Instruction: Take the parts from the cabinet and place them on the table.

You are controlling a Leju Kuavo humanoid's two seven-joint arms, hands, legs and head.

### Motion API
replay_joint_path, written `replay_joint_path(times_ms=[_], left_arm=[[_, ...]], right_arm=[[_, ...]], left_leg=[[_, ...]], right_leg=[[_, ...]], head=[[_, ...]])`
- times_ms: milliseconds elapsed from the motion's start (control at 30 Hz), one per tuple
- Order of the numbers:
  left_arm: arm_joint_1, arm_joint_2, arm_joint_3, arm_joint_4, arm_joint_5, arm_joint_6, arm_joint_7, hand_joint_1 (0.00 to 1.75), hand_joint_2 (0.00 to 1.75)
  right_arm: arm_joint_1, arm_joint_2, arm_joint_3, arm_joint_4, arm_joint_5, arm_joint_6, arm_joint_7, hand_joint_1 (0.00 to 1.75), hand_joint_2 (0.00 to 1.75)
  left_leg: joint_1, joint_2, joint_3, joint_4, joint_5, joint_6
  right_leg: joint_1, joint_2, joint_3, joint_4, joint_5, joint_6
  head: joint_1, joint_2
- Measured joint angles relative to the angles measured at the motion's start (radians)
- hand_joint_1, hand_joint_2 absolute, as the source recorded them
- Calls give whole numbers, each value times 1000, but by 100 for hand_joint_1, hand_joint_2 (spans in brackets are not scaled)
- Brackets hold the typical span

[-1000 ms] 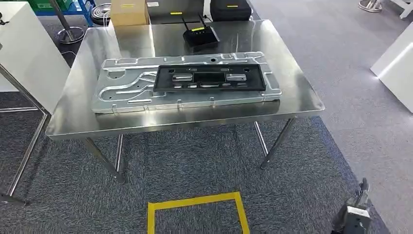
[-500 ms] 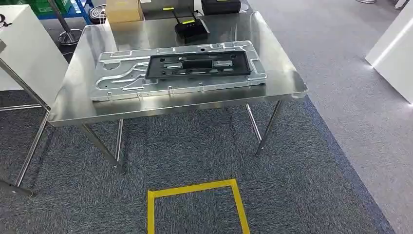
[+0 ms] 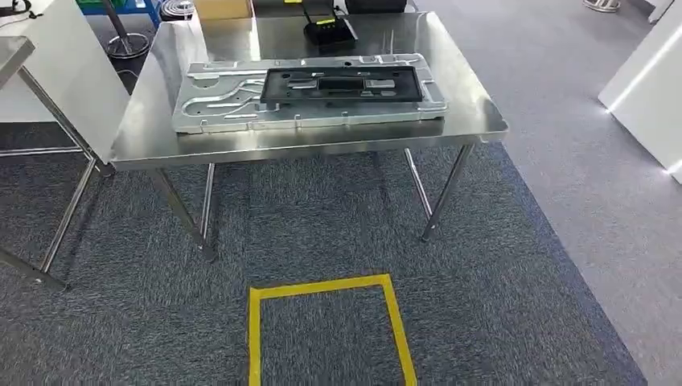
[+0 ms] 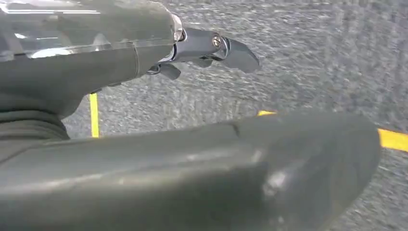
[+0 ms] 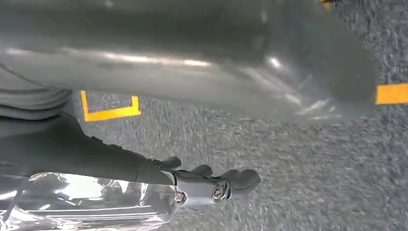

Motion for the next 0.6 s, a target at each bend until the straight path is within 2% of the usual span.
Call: replay_joint_path(times_ms=[33,67,100,133,167,200,233,267,300,333,367,400,433,467,500,533,567,600], left_arm=[[0,0,-4,0,0,0,0,0,0],[0,0,-6,0,0,0,3,0,0],[0,0,-7,0,0,0,3,0,0],[0,0,-9,0,0,0,4,0,0],[-1,0,-13,0,0,0,5,0,0],[-2,0,-16,0,0,0,6,0,0],[-3,-5,-18,-1,-1,0,6,0,0],[-3,-5,-20,0,0,0,6,0,0],[-4,-5,-21,-1,-1,0,6,0,0],[-5,-5,-22,0,-1,0,6,0,0],[-2,-5,-22,0,-1,0,6,0,0],[-2,-5,-24,0,-1,0,6,0,0],[2,-5,-27,0,-1,0,8,0,0],[3,-4,-31,0,-1,0,8,0,0],[2,-3,-32,0,-1,0,8,0,0],[2,-1,-35,0,-1,0,8,0,0],[1,-1,-38,0,-1,0,8,0,0],[0,-1,-41,0,-1,0,8,0,0]], right_arm=[[-3,2,4,3,2,6,-4,0,0],[-3,3,6,5,4,9,-6,0,0],[-4,5,8,6,6,10,-7,0,0],[-5,6,12,7,6,10,-7,0,0],[-7,7,14,8,6,11,-7,0,0],[-11,7,15,8,6,12,-7,0,0],[-15,7,16,8,6,12,-7,0,0],[-18,7,16,9,6,12,-8,0,0],[-19,8,18,10,6,12,-8,0,0],[-19,8,20,10,5,13,-8,0,0],[-15,9,20,12,-2,16,-11,0,0],[-17,13,19,15,-9,21,-19,0,0],[-19,13,19,15,-16,26,-28,0,0],[-16,13,19,15,-20,27,-36,0,0],[-15,14,19,16,-18,30,-37,0,0],[-14,14,19,16,-10,36,-35,0,0],[-15,14,19,17,0,45,-31,0,0],[-15,14,19,18,8,53,-28,0,0]], left_leg=[[-1,0,-21,2,14,-1],[-1,0,-39,5,29,-3],[-1,0,-57,8,40,-4],[-2,0,-74,13,51,-7],[-2,0,-90,17,60,-10],[-2,-1,-96,20,69,-12],[-6,-1,-102,23,77,-19],[-6,1,-106,24,85,-24],[-3,3,-113,24,97,-30],[0,5,-115,20,109,-37],[-4,4,-119,16,121,-46],[2,-3,-128,34,90,-49],[3,-4,-143,72,28,-52],[5,-4,-160,146,-50,-57],[6,-5,-173,214,-99,-62],[8,-5,-184,283,-128,-66],[11,-5,-183,333,-121,-70],[13,-4,-164,337,-84,-73]], right_leg=[[-1,0,-10,74,-26,2],[-1,0,1,110,-10,4],[-1,0,28,99,24,3],[-1,1,77,52,67,-1],[1,1,144,-30,91,-9],[6,3,215,-121,82,-19],[14,3,299,-224,53,-31],[14,2,316,-272,33,-36],[17,2,308,-275,32,-39],[20,3,300,-271,39,-47],[15,2,293,-279,56,-56],[12,-8,281,-281,72,-61],[12,-6,266,-280,82,-69],[12,-8,247,-277,95,-73],[13,-13,232,-275,107,-75],[15,-15,214,-274,119,-74],[15,-20,194,-269,132,-74],[14,-26,172,-261,142,-72]], head=[[0,0],[0,0],[0,0],[0,0],[0,0],[0,0],[0,0],[0,0],[0,0],[0,0],[0,0],[0,0],[0,0],[0,0],[0,0],[0,0],[0,0],[0,0]])
